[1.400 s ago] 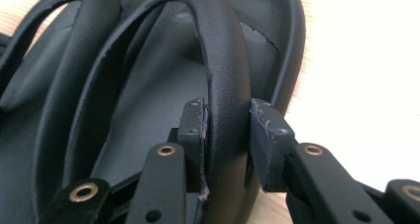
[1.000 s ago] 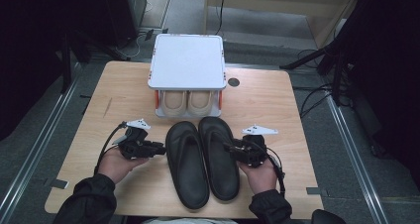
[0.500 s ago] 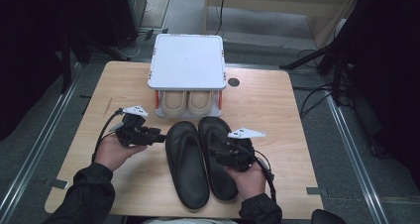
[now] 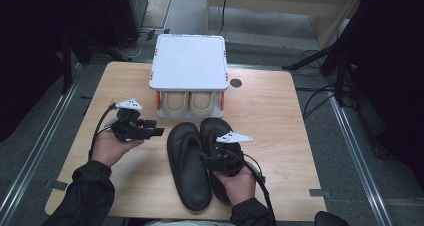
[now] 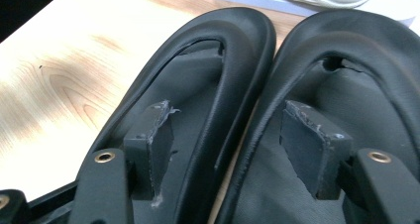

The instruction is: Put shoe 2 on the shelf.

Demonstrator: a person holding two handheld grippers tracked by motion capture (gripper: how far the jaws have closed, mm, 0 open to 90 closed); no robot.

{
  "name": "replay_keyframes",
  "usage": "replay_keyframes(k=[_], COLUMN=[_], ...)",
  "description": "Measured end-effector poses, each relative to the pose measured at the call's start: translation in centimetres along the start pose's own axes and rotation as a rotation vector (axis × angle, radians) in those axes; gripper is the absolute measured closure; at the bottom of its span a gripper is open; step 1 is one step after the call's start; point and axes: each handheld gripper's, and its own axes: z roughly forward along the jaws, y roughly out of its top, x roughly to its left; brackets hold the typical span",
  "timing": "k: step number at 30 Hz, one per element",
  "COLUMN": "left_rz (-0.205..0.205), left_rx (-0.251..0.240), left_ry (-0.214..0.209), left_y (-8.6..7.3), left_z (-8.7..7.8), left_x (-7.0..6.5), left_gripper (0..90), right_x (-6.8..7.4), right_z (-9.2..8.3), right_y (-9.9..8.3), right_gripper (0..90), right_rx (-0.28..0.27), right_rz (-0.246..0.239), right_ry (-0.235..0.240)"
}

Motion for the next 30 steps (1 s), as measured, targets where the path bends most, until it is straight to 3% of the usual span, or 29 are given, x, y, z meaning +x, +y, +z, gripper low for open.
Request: replay_keyframes(k=[19,22,30], left_rz=[-0.023,-0.035,-0.054], left_rx=[-0.010,-0.024,-0.039], left_ry=[0.017,-0.005,-0.013], left_y=[-0.8,-0.9,-0.9], left_z=[-0.3,-0.4,-0.6], left_x=[0.9,1.0,1.4], left_gripper=[48.1,48.3,48.6], right_x=[0.9,1.0,1.2], right_z=[1.6,2.1,3.2], right_y=[-0.4,-0.5,-0.7], right_gripper=[40.4,42.8,52.7], right_rx=[0.008,0.018,0.037], right_rz=[0.017,0.025,0.017], right_ry=[-0.078,-0.094,-0.135])
